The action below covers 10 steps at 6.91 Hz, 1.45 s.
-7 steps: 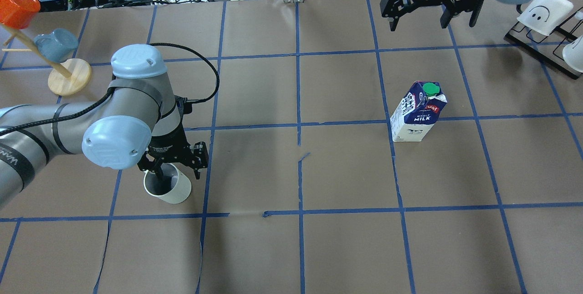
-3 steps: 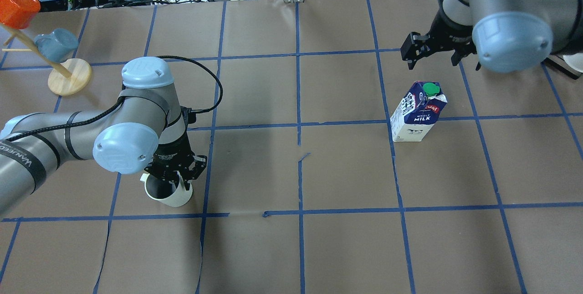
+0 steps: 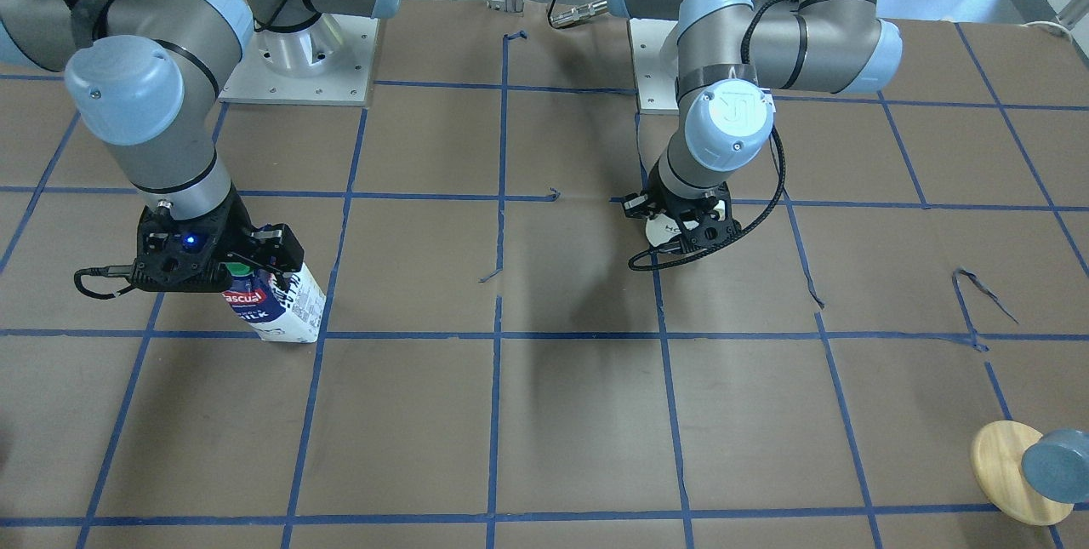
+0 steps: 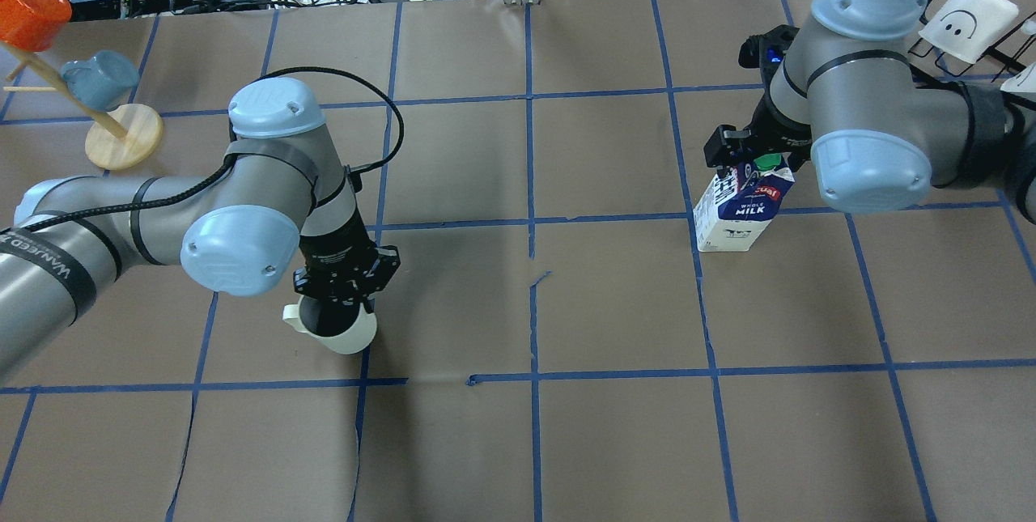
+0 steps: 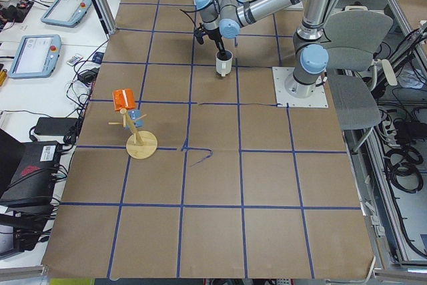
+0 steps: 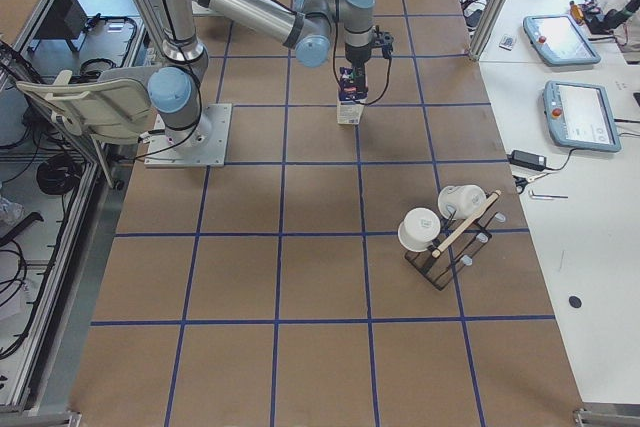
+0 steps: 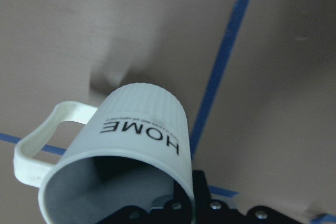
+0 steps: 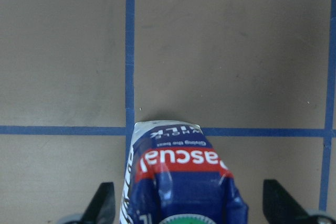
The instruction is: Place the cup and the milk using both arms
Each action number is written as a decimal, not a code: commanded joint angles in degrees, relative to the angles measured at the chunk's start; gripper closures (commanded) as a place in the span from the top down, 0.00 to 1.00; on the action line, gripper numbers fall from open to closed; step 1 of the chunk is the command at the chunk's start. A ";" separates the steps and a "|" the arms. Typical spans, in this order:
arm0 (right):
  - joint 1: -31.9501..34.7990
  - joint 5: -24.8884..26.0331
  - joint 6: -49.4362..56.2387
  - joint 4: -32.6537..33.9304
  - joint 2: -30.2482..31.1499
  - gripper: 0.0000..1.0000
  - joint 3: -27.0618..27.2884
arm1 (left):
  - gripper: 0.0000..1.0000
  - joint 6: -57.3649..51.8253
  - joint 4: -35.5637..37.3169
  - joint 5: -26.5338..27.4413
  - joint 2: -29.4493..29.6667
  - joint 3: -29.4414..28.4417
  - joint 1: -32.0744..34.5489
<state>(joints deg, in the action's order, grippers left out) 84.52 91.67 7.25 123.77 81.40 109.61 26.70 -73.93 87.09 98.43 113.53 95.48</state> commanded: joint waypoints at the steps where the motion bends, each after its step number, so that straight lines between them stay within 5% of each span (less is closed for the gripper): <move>1: 0.03 0.00 0.04 -2.29 1.47 1.00 0.08 | 0.00 22.68 0.45 -8.57 3.67 -7.93 11.69; 3: 0.03 -0.08 0.04 -2.39 1.66 1.00 0.25 | 0.00 26.82 0.89 -11.14 8.34 -11.04 19.81; 5: 0.03 -0.17 0.22 -3.61 1.66 0.69 0.17 | 0.04 29.90 3.88 -12.20 11.08 -10.96 21.06; 6: -0.06 -0.17 0.22 -3.62 1.66 0.51 0.17 | 0.99 28.42 4.14 -11.42 11.52 -11.22 20.98; 8: -0.06 -0.17 0.22 -4.58 1.74 0.39 -0.97 | 1.00 23.44 4.15 -8.28 9.08 -13.05 19.15; 10: 0.21 -1.39 -0.65 -11.68 2.00 0.29 -5.18 | 1.00 6.37 -1.96 -4.91 4.43 -18.05 11.79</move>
<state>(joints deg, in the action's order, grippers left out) 84.59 91.15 7.27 115.58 83.24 106.65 43.78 -72.15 80.71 105.63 98.24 111.77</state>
